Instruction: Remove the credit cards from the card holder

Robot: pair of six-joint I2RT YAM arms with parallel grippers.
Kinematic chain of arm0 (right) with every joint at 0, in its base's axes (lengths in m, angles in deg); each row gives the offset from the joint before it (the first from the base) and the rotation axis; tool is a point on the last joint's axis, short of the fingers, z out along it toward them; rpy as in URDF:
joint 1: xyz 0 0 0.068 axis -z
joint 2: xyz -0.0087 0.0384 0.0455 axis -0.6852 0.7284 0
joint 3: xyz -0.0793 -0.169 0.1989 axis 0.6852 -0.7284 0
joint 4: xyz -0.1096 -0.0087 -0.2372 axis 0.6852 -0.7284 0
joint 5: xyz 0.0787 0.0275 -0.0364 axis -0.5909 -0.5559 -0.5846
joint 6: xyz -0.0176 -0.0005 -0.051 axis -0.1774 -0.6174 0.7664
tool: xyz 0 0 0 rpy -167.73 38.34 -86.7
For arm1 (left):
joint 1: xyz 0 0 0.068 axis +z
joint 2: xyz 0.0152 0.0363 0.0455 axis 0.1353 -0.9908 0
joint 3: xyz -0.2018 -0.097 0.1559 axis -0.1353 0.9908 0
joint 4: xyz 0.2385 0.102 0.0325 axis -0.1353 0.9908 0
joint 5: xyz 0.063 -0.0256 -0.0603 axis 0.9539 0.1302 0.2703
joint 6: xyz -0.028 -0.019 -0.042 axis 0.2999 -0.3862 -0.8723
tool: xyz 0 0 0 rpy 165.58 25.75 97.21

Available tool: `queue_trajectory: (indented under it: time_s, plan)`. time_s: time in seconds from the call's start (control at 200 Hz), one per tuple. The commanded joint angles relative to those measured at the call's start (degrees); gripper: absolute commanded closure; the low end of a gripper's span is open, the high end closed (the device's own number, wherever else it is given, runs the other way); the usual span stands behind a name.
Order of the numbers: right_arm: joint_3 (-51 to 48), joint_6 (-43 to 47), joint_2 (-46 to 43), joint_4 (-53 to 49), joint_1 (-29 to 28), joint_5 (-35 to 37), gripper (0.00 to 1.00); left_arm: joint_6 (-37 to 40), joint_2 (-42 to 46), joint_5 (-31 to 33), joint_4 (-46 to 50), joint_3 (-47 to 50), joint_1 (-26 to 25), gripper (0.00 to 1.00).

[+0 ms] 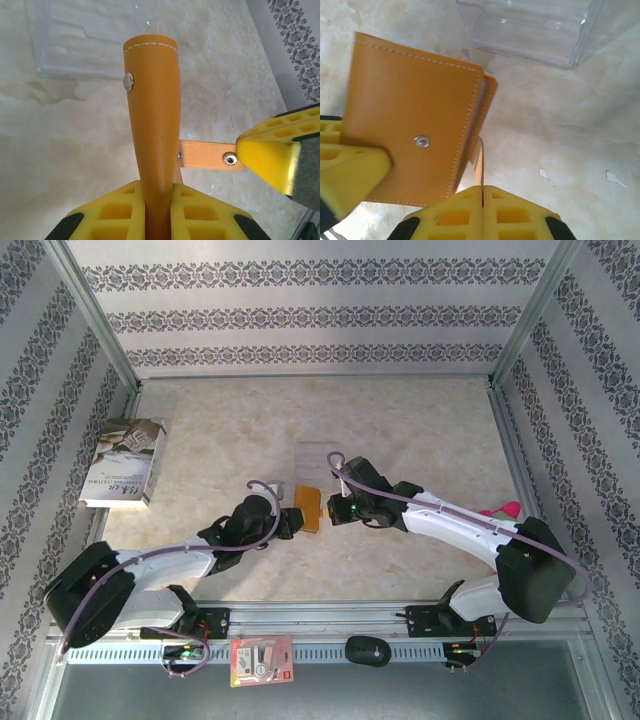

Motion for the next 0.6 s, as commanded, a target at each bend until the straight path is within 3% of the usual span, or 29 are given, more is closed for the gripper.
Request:
queue_trajectory:
  time_s: [0.0,0.14,0.3,0.595]
  plan:
    - [-0.97,-0.96,-1.17,1.19,0.74,-1.17,1.0,-1.91,-3.46,-1.06,-2.25,-1.6,-0.42,0.79]
    - [-2.0,-1.04,-1.3,1.26,1.06,-1.39,1.0,-1.66,-5.68,-0.48,6.25,-5.78,-0.29,0.62]
    - [-3.08,-1.1,-1.83,1.08,1.75,-1.65,1.0,-1.71,-6.07,-0.15,15.77,-8.67,0.15,0.51]
    - [-2.11,-0.72,-3.87,-0.64,2.68,-3.21,1.0,-0.61,-1.91,-0.44,17.25,-6.44,1.25,0.4]
